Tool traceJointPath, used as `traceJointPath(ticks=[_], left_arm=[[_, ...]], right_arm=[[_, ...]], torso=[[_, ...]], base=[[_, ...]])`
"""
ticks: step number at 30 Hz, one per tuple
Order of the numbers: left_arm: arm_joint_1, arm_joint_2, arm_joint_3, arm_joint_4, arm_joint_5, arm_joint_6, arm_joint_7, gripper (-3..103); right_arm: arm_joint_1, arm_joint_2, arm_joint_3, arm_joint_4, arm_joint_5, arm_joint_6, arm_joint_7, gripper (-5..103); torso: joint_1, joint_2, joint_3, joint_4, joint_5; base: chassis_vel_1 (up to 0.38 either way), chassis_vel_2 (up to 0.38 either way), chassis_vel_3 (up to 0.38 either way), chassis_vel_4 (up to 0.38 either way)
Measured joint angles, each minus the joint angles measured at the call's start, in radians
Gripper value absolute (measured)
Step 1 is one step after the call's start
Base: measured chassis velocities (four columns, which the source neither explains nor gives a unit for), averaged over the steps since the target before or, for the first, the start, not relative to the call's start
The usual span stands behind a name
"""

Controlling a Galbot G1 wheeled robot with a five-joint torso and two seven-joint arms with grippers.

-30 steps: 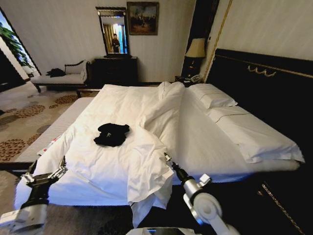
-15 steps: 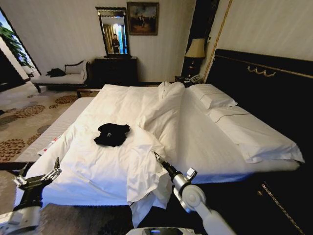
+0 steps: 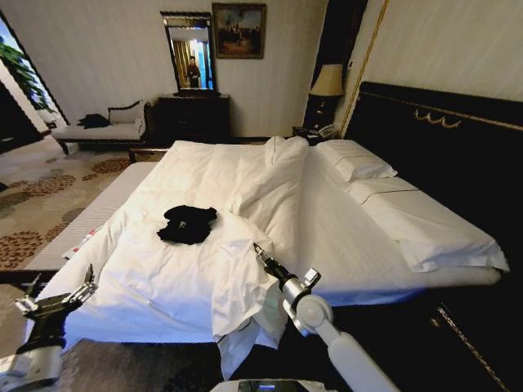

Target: Fold the clothes on the bed.

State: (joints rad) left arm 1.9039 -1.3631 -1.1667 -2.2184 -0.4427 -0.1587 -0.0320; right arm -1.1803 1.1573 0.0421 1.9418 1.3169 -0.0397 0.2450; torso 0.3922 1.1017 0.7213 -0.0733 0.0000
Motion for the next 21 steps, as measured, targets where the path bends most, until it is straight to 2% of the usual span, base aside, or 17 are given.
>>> traceJointPath(ticks=[1,2,4,5,6,7,9,13,15,17,21], left_arm=[[-0.001,-0.002,0.002,0.000,0.000,0.000,0.000,100],[-0.001,-0.002,0.002,0.000,0.000,0.000,0.000,100],[-0.001,-0.005,0.004,0.000,0.002,0.000,-0.001,100],[-0.001,-0.005,0.005,0.000,0.002,0.000,-0.001,100],[-0.001,-0.005,0.004,0.000,0.002,0.000,-0.001,100],[-0.001,-0.005,0.004,-0.001,0.002,0.000,-0.002,100],[-0.001,-0.005,0.003,-0.002,0.002,0.000,-0.003,100],[-0.002,-0.008,0.004,-0.007,0.002,0.000,-0.004,100],[-0.002,-0.009,0.006,-0.007,0.002,0.000,-0.004,100],[-0.005,-0.012,0.013,-0.006,0.003,0.000,-0.004,100],[-0.011,-0.014,0.026,-0.001,0.005,0.001,-0.005,100]], right_arm=[[-0.007,0.000,0.002,0.006,-0.003,0.000,-0.004,71],[-0.007,0.000,0.002,0.006,-0.003,0.000,-0.004,71],[-0.021,-0.001,0.005,0.014,-0.014,0.001,-0.018,60],[-0.026,-0.001,0.005,0.014,-0.021,0.003,-0.025,60],[-0.032,0.003,0.005,0.013,-0.031,0.008,-0.037,48],[-0.036,0.010,0.005,0.010,-0.037,0.011,-0.042,43],[-0.039,0.016,0.005,0.008,-0.040,0.015,-0.047,43],[-0.057,0.023,0.011,0.021,-0.043,0.024,-0.067,21],[-0.061,0.021,0.014,0.026,-0.043,0.025,-0.069,21],[-0.082,0.019,0.041,0.057,-0.042,0.026,-0.066,11],[-0.116,0.016,0.086,0.106,-0.038,0.014,-0.034,3]], torso=[[0.000,0.000,0.000,0.0000,0.0000],[0.000,0.000,0.000,0.0000,0.0000],[0.000,0.000,0.000,0.0000,0.0000],[0.000,0.000,0.000,-0.0001,0.0000],[0.000,0.000,0.000,-0.0001,0.0000],[0.000,0.000,0.000,-0.0001,0.0000],[0.000,0.000,0.000,-0.0001,0.0000],[0.000,0.000,0.000,0.0000,0.0001],[0.000,0.000,0.000,0.0001,0.0000],[0.000,0.000,0.000,0.0001,0.0001],[0.000,0.000,0.000,0.0001,0.0002]], base=[[0.000,0.000,0.000,0.000],[0.000,0.000,0.000,0.000],[0.000,0.000,0.000,0.000],[0.000,0.000,0.000,0.000],[0.000,0.000,0.000,0.000],[0.000,0.000,0.000,0.000],[0.000,0.000,0.000,0.000],[0.000,0.000,0.000,0.000],[0.000,0.000,0.000,0.000],[0.000,0.000,0.000,0.000],[0.000,0.000,0.000,0.000]])
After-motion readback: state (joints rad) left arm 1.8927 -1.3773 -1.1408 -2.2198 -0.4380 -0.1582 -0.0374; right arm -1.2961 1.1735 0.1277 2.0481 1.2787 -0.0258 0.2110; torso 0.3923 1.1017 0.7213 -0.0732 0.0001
